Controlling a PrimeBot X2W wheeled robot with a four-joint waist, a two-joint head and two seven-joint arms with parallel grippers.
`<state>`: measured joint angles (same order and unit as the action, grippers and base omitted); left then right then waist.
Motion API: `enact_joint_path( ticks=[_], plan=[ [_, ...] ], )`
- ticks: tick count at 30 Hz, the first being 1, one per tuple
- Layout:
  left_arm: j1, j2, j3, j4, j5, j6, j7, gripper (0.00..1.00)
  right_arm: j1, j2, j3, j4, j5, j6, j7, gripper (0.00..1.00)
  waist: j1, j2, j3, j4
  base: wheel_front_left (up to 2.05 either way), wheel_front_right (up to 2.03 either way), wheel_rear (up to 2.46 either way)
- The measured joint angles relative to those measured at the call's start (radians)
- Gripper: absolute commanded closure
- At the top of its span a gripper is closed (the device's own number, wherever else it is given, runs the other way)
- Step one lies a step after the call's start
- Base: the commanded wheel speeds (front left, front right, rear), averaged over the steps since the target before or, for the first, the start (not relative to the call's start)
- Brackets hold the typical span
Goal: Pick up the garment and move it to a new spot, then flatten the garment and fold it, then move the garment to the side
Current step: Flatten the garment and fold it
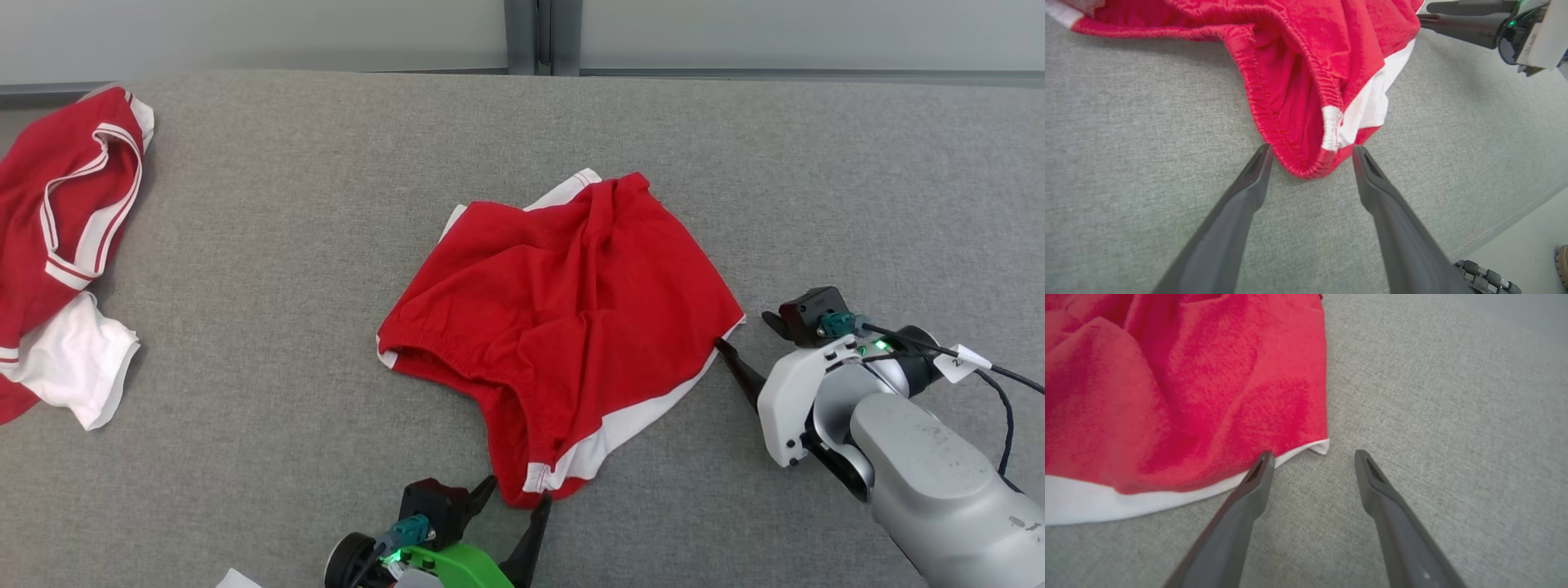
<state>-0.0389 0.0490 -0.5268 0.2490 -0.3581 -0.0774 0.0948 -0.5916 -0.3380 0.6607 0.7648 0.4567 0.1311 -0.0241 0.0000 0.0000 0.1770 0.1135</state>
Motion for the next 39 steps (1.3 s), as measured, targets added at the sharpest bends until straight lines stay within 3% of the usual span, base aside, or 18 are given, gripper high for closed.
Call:
enact_joint_path(
  ticks=[6, 9, 12, 19, 24, 25, 26, 28, 30, 32, 33, 34, 35, 36, 37, 39],
  plan=[
    [-0.031, 0.000, -0.013, 0.032, -0.006, 0.007, -0.022, 0.01, -0.044, 0.004, 0.008, 0.037, 0.022, 0.000, -0.049, 0.00, 0.0000, 0.0000, 0.018, 0.003, 0.00, 0.00, 0.00],
    [-0.043, 0.000, -0.020, 0.044, -0.012, 0.007, -0.033, 0.09, -0.056, 0.008, 0.022, 0.054, 0.033, 0.000, -0.057, 0.00, 0.0000, 0.0000, 0.024, 0.007, 0.00, 0.00, 0.00],
    [-0.051, 0.000, -0.027, 0.053, -0.014, 0.009, -0.042, 0.11, -0.061, 0.012, 0.042, 0.069, 0.044, 0.000, -0.063, 0.00, 0.0000, 0.0000, 0.027, 0.010, 0.00, 0.00, 0.00],
    [-0.060, 0.000, -0.043, 0.017, -0.011, 0.016, -0.044, 0.09, -0.071, 0.018, 0.077, 0.096, 0.079, 0.000, -0.083, 0.00, 0.0000, 0.0000, 0.021, 0.009, 0.00, 0.00, 0.00],
    [-0.065, 0.001, -0.055, -0.007, -0.015, 0.016, -0.025, 0.20, -0.086, 0.016, 0.098, 0.113, 0.097, 0.000, -0.092, 0.00, 0.0000, 0.0000, 0.029, 0.009, 0.00, 0.00, 0.00],
    [-0.068, 0.002, -0.057, -0.006, -0.015, 0.016, -0.022, 0.26, -0.092, 0.016, 0.103, 0.114, 0.100, 0.000, -0.094, 0.00, 0.0000, 0.0000, 0.033, 0.009, 0.00, 0.00, 0.00],
    [-0.070, 0.002, -0.058, -0.005, -0.016, 0.016, -0.018, 0.46, -0.096, 0.016, 0.107, 0.115, 0.104, 0.000, -0.097, 0.00, 0.0000, 0.0000, 0.036, 0.008, 0.00, 0.00, 0.00],
    [-0.072, 0.002, -0.063, 0.004, -0.024, 0.015, -0.010, 0.68, -0.105, 0.017, 0.118, 0.118, 0.111, 0.000, -0.098, 0.00, 0.0000, 0.0000, 0.044, 0.007, 0.00, 0.00, 0.00],
    [-0.076, 0.002, -0.067, 0.017, -0.028, 0.012, -0.006, 1.00, -0.112, 0.019, 0.129, 0.119, 0.125, 0.000, -0.097, 0.00, 0.0000, 0.0000, 0.050, 0.005, 0.00, 0.00, 0.00],
    [-0.080, 0.003, -0.067, 0.031, -0.029, 0.010, -0.008, 1.00, -0.116, 0.020, 0.142, 0.120, 0.144, 0.000, -0.090, 0.00, 0.0000, 0.0000, 0.056, 0.003, 0.00, 0.00, 0.00],
    [-0.082, 0.003, -0.067, 0.038, -0.030, 0.009, -0.008, 1.00, -0.117, 0.020, 0.147, 0.119, 0.152, 0.000, -0.088, 0.06, 0.0000, 0.0000, 0.057, 0.002, 0.00, 0.00, 0.00],
    [-0.084, 0.003, -0.068, 0.045, -0.033, 0.007, -0.008, 1.00, -0.117, 0.019, 0.156, 0.117, 0.163, 0.000, -0.083, 0.52, 0.0000, 0.0000, 0.058, 0.001, 0.00, 0.00, 0.00],
    [-0.086, 0.003, -0.068, 0.050, -0.036, 0.007, -0.008, 1.00, -0.117, 0.019, 0.168, 0.113, 0.171, -0.001, -0.078, 0.60, 0.0000, 0.0000, 0.058, 0.000, 0.00, 0.00, 0.00],
    [-0.086, 0.003, -0.067, 0.055, -0.039, 0.007, -0.010, 1.00, -0.117, 0.017, 0.179, 0.106, 0.183, -0.001, -0.074, 0.88, 0.0000, 0.0000, 0.056, -0.001, 0.00, 0.00, 0.00],
    [-0.086, 0.003, -0.066, 0.059, -0.041, 0.007, -0.013, 1.00, -0.116, 0.016, 0.184, 0.100, 0.197, -0.001, -0.074, 1.00, 0.0000, 0.0000, 0.056, -0.002, 0.00, 0.00, 0.00],
    [-0.085, 0.003, -0.060, 0.069, -0.061, 0.009, -0.016, 1.00, -0.107, 0.013, 0.196, 0.082, 0.237, 0.000, -0.064, 1.00, 0.0000, 0.0000, 0.052, -0.006, 0.00, 0.00, 0.00]
  ],
)
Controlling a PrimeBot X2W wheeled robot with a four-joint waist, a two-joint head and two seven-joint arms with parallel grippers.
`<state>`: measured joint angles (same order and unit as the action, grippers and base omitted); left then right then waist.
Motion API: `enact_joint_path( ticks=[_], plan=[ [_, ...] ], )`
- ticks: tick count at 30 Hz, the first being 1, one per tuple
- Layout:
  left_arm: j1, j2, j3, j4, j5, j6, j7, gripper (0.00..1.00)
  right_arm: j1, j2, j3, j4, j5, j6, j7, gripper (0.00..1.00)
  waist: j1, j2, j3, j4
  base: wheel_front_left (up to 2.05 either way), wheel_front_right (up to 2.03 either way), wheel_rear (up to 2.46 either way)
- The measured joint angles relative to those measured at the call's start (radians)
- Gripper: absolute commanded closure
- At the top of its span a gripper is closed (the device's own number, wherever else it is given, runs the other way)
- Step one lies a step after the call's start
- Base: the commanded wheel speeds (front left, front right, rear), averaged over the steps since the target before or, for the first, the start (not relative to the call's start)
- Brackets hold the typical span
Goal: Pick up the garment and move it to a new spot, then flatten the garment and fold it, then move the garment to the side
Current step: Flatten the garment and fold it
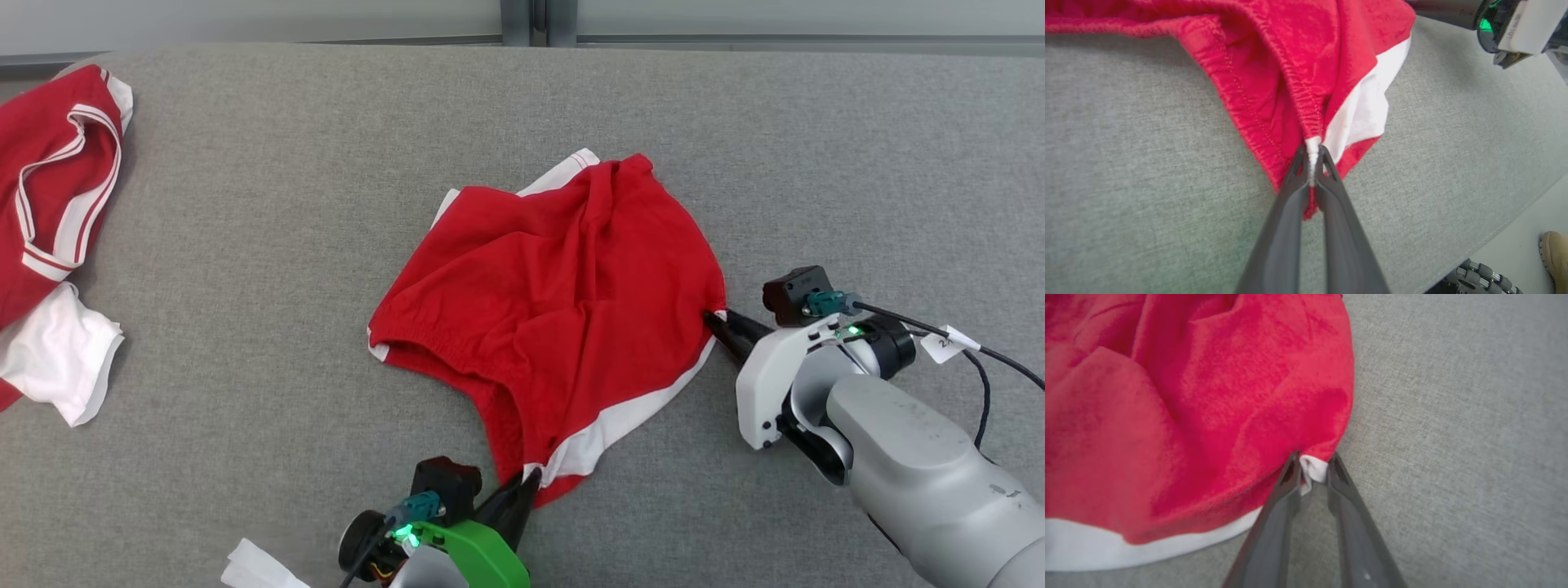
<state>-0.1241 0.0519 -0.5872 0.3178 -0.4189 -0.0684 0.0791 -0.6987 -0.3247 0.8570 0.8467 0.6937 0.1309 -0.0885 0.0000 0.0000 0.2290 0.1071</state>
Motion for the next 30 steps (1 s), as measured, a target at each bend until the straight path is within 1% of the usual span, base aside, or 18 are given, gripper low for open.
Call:
enact_joint_path(
  ticks=[2, 4, 6, 8, 10, 11, 12, 13, 15, 16, 19, 21, 23, 24, 27, 28, 30],
  plan=[
    [0.003, 0.000, 0.012, 0.000, -0.014, 0.006, -0.007, 1.00, 0.012, -0.011, 0.010, -0.022, 0.035, 0.000, 0.007, 1.00, 0.0000, 0.0000, -0.007, -0.004, 0.00, 0.00, 0.00],
    [0.017, 0.001, 0.036, -0.010, -0.032, 0.017, -0.019, 1.00, 0.029, -0.039, 0.024, -0.058, 0.062, 0.001, 0.011, 1.00, 0.0000, 0.0000, -0.017, -0.007, 0.00, 0.00, 0.00],
    [0.038, 0.006, 0.070, -0.043, -0.074, 0.020, -0.028, 1.00, 0.053, -0.087, 0.035, -0.117, 0.094, 0.001, 0.012, 1.00, 0.0000, 0.0000, -0.030, -0.011, 0.00, 0.00, 0.00],
    [0.060, 0.013, 0.096, -0.097, -0.105, 0.020, -0.027, 1.00, 0.075, -0.145, 0.037, -0.199, 0.135, 0.001, 0.018, 1.00, 0.0000, 0.0000, -0.045, -0.015, 0.00, 0.00, 0.00],
    [0.081, 0.029, 0.116, -0.171, -0.137, 0.020, -0.019, 1.00, 0.094, -0.216, 0.036, -0.309, 0.177, 0.001, 0.031, 1.00, 0.0000, 0.0000, -0.060, -0.020, 0.00, 0.00, 0.00],
    [0.096, 0.043, 0.124, -0.232, -0.146, 0.020, -0.005, 1.00, 0.108, -0.271, 0.023, -0.393, 0.210, 0.001, 0.045, 1.00, 0.0000, 0.0000, -0.071, -0.025, 0.00, 0.00, 0.00],
    [0.106, 0.055, 0.127, -0.273, -0.152, 0.020, 0.008, 1.00, 0.119, -0.308, 0.012, -0.449, 0.235, 0.001, 0.058, 1.00, 0.0000, 0.0000, -0.078, -0.028, 0.00, 0.00, 0.00],
    [0.122, 0.063, 0.137, -0.335, -0.167, 0.020, 0.018, 1.00, 0.135, -0.360, -0.007, -0.526, 0.263, 0.001, 0.076, 1.00, 0.0000, 0.0000, -0.086, -0.034, 0.00, 0.00, 0.00],
    [0.143, 0.084, 0.146, -0.449, -0.190, 0.025, 0.046, 1.00, 0.170, -0.450, -0.063, -0.658, 0.323, 0.001, 0.108, 1.00, 0.0000, 0.0000, -0.099, -0.046, 0.00, 0.00, 0.00],
    [0.149, 0.092, 0.151, -0.516, -0.195, 0.033, 0.064, 1.00, 0.193, -0.505, -0.098, -0.730, 0.352, 0.001, 0.129, 1.00, 0.0000, 0.0000, -0.106, -0.054, 0.00, 0.00, 0.00],
    [0.147, 0.118, 0.171, -0.698, -0.211, 0.051, 0.121, 1.00, 0.259, -0.648, -0.218, -0.932, 0.455, 0.001, 0.183, 1.00, 0.0000, 0.0000, -0.120, -0.079, 0.00, 0.00, 0.00],
    [0.115, 0.145, 0.180, -0.807, -0.213, 0.057, 0.179, 1.00, 0.298, -0.742, -0.306, -1.048, 0.520, 0.001, 0.221, 1.00, 0.0000, 0.0000, -0.125, -0.099, 0.00, 0.00, 0.00],
    [0.060, 0.149, 0.193, -0.888, -0.235, 0.069, 0.235, 1.00, 0.319, -0.809, -0.387, -1.123, 0.571, 0.001, 0.247, 1.00, 0.0000, 0.0000, -0.124, -0.116, 0.00, 0.00, 0.00],
    [0.022, 0.148, 0.200, -0.921, -0.263, 0.073, 0.270, 1.00, 0.325, -0.840, -0.429, -1.162, 0.603, 0.001, 0.259, 1.00, 0.0000, 0.0000, -0.121, -0.125, 0.00, 0.00, 0.00],
    [-0.120, 0.159, 0.232, -0.954, -0.278, 0.091, 0.366, 1.00, 0.320, -0.900, -0.543, -1.217, 0.654, 0.001, 0.280, 1.00, 0.0000, 0.0000, -0.099, -0.142, 0.00, 0.00, 0.00],
    [-0.179, 0.155, 0.238, -0.952, -0.294, 0.100, 0.399, 1.00, 0.309, -0.909, -0.574, -1.227, 0.668, 0.001, 0.290, 1.00, 0.0000, 0.0000, -0.087, -0.147, 0.00, 0.00, 0.00],
    [-0.308, 0.160, 0.249, -0.917, -0.302, 0.100, 0.459, 1.00, 0.266, -0.912, -0.622, -1.222, 0.685, 0.001, 0.309, 1.00, 0.0000, 0.0000, -0.062, -0.157, 0.00, 0.00, 0.00]
  ],
)
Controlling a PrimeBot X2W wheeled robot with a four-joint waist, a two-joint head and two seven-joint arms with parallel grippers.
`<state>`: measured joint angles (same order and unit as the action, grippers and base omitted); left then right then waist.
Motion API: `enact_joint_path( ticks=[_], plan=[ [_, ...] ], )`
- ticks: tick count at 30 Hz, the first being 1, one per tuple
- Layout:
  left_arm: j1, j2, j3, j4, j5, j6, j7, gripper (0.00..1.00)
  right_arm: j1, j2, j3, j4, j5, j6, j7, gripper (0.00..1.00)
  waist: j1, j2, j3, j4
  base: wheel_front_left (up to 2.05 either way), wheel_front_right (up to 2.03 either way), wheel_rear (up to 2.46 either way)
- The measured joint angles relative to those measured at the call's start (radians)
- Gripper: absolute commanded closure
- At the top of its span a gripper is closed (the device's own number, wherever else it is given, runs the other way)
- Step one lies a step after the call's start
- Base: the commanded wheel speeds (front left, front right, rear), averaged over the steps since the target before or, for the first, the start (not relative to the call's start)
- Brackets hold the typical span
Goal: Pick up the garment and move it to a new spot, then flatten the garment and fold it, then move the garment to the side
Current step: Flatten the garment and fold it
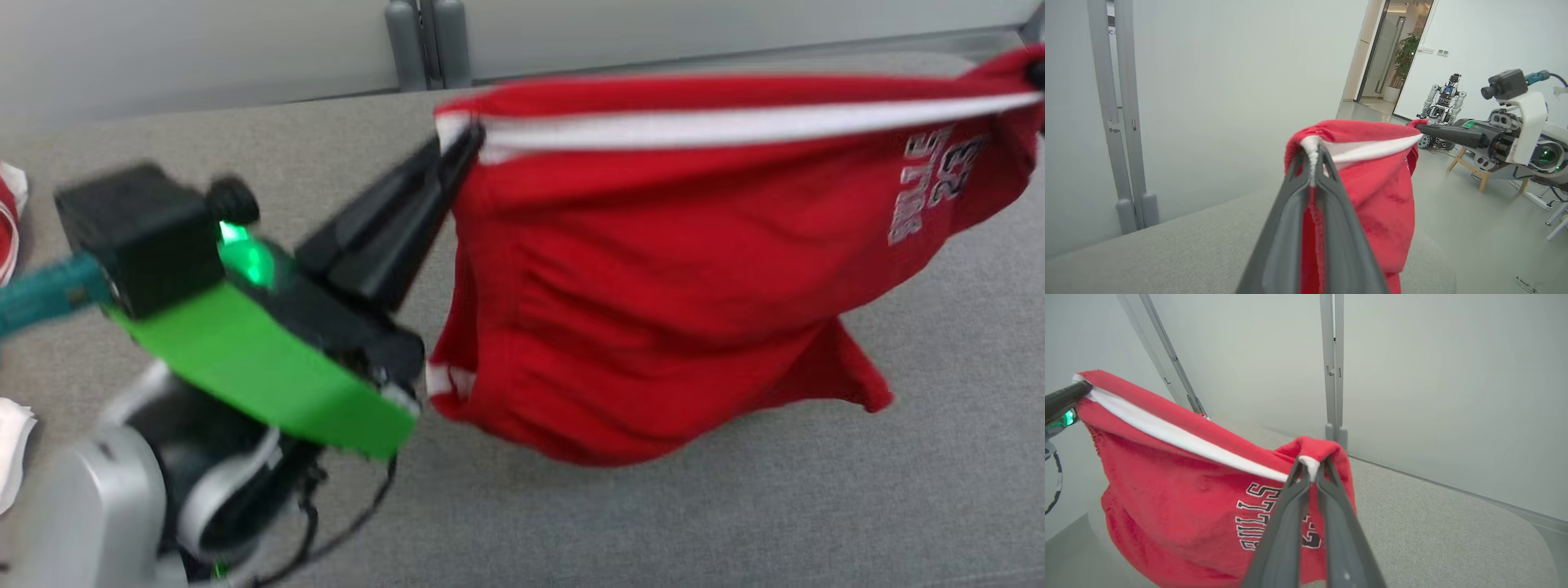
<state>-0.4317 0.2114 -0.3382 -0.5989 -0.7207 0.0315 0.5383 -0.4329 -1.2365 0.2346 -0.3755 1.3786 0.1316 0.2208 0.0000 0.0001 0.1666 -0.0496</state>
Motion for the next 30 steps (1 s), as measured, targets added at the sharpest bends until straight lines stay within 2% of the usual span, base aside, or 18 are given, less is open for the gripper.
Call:
enact_joint_path(
  ticks=[3, 5, 7, 11, 14, 18, 21, 24, 27, 30],
  plan=[
    [-0.231, 0.001, 0.014, 0.119, 0.029, -0.007, 0.055, 1.00, -0.110, 0.026, -0.031, 0.049, -0.020, 0.000, 0.048, 1.00, 0.0000, 0.0000, 0.050, -0.013, 0.00, 0.00, 0.00],
    [-0.375, -0.016, 0.015, 0.229, 0.050, -0.016, 0.063, 1.00, -0.214, 0.083, -0.024, 0.106, -0.067, 0.000, 0.086, 1.00, 0.0000, 0.0000, 0.088, -0.018, 0.00, 0.00, 0.00],
    [-0.536, -0.037, 0.021, 0.366, 0.108, -0.026, 0.026, 1.00, -0.363, 0.183, -0.001, 0.198, -0.146, 0.001, 0.125, 1.00, 0.0000, 0.0000, 0.134, -0.022, 0.00, 0.00, 0.00],
    [-0.790, -0.069, 0.021, 0.664, 0.224, -0.052, -0.134, 1.00, -0.694, 0.432, 0.046, 0.420, -0.388, 0.002, 0.151, 1.00, 0.0002, 0.0000, 0.234, -0.021, 0.00, 0.00, 0.00],
    [-0.950, -0.087, 0.038, 0.839, 0.286, -0.067, -0.307, 1.00, -0.897, 0.604, 0.036, 0.584, -0.540, 0.002, 0.083, 1.00, 0.0003, 0.0000, 0.307, -0.019, 0.00, 0.00, 0.00],
    [-1.055, -0.082, 0.026, 1.039, 0.334, -0.109, -0.496, 1.00, -1.012, 0.746, 0.026, 0.746, -0.652, 0.001, -0.024, 1.00, 0.0003, 0.0000, 0.396, -0.020, 0.00, 0.00, 0.00],
    [-1.053, -0.083, 0.007, 1.153, 0.338, -0.131, -0.595, 1.00, -0.995, 0.794, 0.052, 0.810, -0.666, 0.000, -0.088, 1.00, 0.0004, 0.0000, 0.450, -0.024, 0.00, 0.00, 0.00],
    [-0.976, -0.082, -0.035, 1.232, 0.337, -0.148, -0.668, 1.00, -0.884, 0.801, 0.106, 0.820, -0.659, 0.000, -0.146, 1.00, 0.0004, 0.0000, 0.489, -0.028, 0.00, 0.00, 0.00],
    [-0.823, -0.079, -0.074, 1.282, 0.315, -0.156, -0.728, 1.00, -0.719, 0.787, 0.164, 0.801, -0.622, 0.000, -0.207, 1.00, 0.0004, 0.0000, 0.501, -0.032, 0.00, 0.00, 0.00],
    [-0.692, -0.079, -0.094, 1.265, 0.272, -0.160, -0.770, 1.00, -0.568, 0.730, 0.199, 0.742, -0.585, 0.000, -0.274, 1.00, 0.0001, 0.0000, 0.486, -0.034, 0.00, 0.00, 0.00]
  ],
)
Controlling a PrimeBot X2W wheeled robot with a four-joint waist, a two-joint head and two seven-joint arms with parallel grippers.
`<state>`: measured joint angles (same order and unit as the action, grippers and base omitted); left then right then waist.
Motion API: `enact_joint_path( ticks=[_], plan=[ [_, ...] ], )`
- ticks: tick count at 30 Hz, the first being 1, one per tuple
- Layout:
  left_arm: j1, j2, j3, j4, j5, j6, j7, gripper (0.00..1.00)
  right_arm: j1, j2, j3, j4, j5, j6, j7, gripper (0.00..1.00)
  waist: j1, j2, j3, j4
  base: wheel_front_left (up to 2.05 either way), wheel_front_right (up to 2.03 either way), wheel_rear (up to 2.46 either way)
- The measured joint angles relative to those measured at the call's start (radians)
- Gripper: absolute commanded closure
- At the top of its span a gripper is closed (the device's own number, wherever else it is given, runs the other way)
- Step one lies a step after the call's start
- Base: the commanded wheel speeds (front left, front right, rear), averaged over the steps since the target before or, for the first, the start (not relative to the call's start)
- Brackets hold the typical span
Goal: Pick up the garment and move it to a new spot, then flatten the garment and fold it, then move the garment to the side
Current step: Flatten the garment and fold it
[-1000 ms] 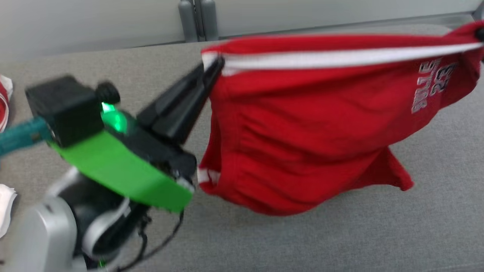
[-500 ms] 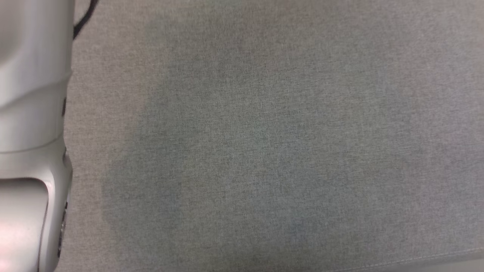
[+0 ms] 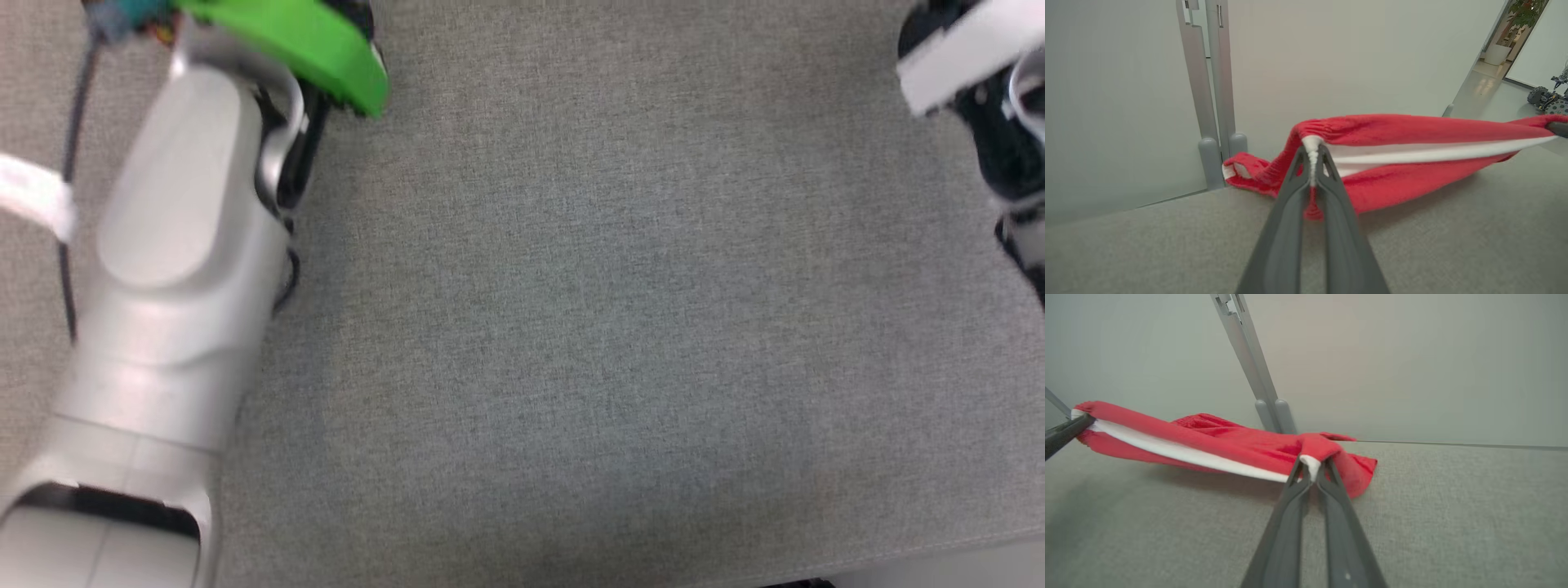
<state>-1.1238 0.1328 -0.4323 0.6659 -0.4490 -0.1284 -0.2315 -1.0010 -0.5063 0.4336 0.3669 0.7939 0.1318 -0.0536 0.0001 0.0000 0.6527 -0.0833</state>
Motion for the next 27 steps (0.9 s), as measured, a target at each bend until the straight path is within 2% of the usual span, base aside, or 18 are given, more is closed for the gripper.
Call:
enact_joint_path(
  ticks=[5, 8, 12, 17, 19, 22, 25, 27],
  plan=[
    [0.322, 0.013, -0.027, -0.115, -0.046, -0.004, -0.027, 1.00, 0.310, -0.077, 0.037, -0.091, 0.051, 0.001, -0.091, 1.00, -0.0001, 0.0000, -0.059, -0.003, 0.00, 0.00, 0.00],
    [0.533, 0.002, 0.009, -0.230, -0.082, 0.006, -0.031, 1.00, 0.492, -0.117, 0.028, -0.139, 0.060, 0.002, -0.122, 1.00, -0.0001, 0.0000, -0.115, -0.004, 0.00, 0.00, 0.00],
    [0.870, -0.021, 0.045, -0.393, -0.088, 0.057, -0.029, 1.00, 0.758, -0.148, -0.024, -0.203, 0.073, 0.011, -0.134, 1.00, -0.0001, 0.0000, -0.208, -0.001, 0.00, 0.00, 0.00],
    [1.261, -0.050, 0.063, -0.551, -0.090, 0.114, -0.025, 1.00, 1.106, -0.149, -0.139, -0.289, 0.073, 0.018, -0.122, 1.00, -0.0002, 0.0000, -0.333, 0.013, 0.00, 0.00, 0.00],
    [1.357, -0.034, 0.075, -0.600, -0.095, 0.139, -0.032, 1.00, 1.242, -0.147, -0.244, -0.321, 0.076, -0.002, -0.118, 1.00, -0.0002, 0.0001, -0.380, 0.023, 0.00, 0.00, 0.00],
    [1.410, -0.033, 0.045, -0.671, -0.103, 0.141, -0.009, 1.00, 1.357, -0.120, -0.334, -0.411, 0.071, -0.001, -0.070, 1.00, -0.0002, 0.0000, -0.431, 0.045, 0.00, 0.00, 0.00],
    [1.401, -0.037, 0.029, -0.720, -0.105, 0.140, 0.024, 1.00, 1.363, -0.120, -0.401, -0.471, 0.030, -0.002, 0.015, 1.00, -0.0002, 0.0000, -0.456, 0.078, 0.00, 0.00, 0.00],
    [1.378, -0.030, 0.020, -0.727, -0.096, 0.140, 0.042, 1.00, 1.336, -0.107, -0.407, -0.505, 0.009, -0.001, 0.076, 1.00, -0.0002, 0.0000, -0.466, 0.100, 0.00, 0.00, 0.00]
  ],
)
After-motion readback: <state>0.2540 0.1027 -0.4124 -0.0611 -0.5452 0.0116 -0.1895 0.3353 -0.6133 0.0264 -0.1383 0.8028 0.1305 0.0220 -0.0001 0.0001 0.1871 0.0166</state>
